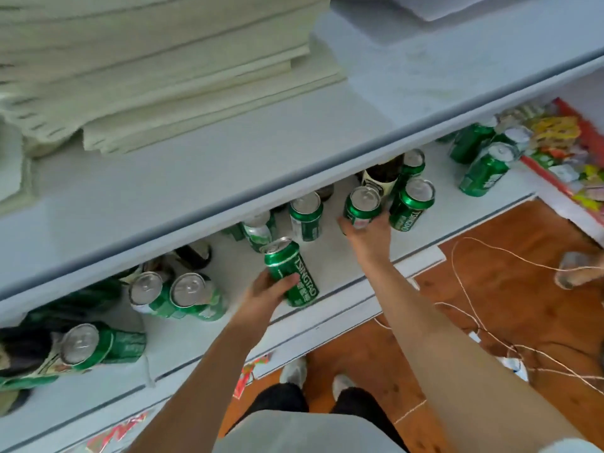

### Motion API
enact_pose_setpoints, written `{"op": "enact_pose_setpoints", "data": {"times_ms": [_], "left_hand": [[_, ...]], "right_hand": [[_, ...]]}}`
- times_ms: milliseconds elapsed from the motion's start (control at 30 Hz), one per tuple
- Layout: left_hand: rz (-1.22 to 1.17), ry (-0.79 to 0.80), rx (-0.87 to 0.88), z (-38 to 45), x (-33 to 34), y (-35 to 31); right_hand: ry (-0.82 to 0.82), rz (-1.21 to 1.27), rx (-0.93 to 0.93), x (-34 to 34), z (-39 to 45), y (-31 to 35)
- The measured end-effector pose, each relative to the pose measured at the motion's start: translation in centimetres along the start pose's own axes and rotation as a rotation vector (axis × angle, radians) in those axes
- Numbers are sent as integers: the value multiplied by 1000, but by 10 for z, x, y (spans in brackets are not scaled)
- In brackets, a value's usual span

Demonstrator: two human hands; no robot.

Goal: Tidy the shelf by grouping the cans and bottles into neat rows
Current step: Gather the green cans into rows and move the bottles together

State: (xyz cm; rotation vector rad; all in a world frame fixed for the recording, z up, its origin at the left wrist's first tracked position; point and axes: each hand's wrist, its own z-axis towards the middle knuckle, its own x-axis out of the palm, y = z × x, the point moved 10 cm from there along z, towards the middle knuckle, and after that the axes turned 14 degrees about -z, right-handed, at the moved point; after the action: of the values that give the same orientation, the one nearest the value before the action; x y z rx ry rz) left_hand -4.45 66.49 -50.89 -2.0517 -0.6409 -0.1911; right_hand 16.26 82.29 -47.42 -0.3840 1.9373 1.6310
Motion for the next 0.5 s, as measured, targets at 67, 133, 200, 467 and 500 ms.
{"op": "enact_pose_setpoints", "data": {"times_ms": [67,133,200,467,500], "left_hand": [[-220,5,-96,-10,3,18],[-354,-14,-135,-18,5,27],[-424,-52,-122,-23,5,29],[-582,-104,-16,-56,15,40],[-578,-104,-2,-61,14,42]], "right_hand": [[11,-5,-20,5,5,-1],[30,-23,-43,5,7,-3],[57,-43,-97,0,6,-1],[409,34,11,0,-45,-31],[448,72,22,3,-53,-33]]}}
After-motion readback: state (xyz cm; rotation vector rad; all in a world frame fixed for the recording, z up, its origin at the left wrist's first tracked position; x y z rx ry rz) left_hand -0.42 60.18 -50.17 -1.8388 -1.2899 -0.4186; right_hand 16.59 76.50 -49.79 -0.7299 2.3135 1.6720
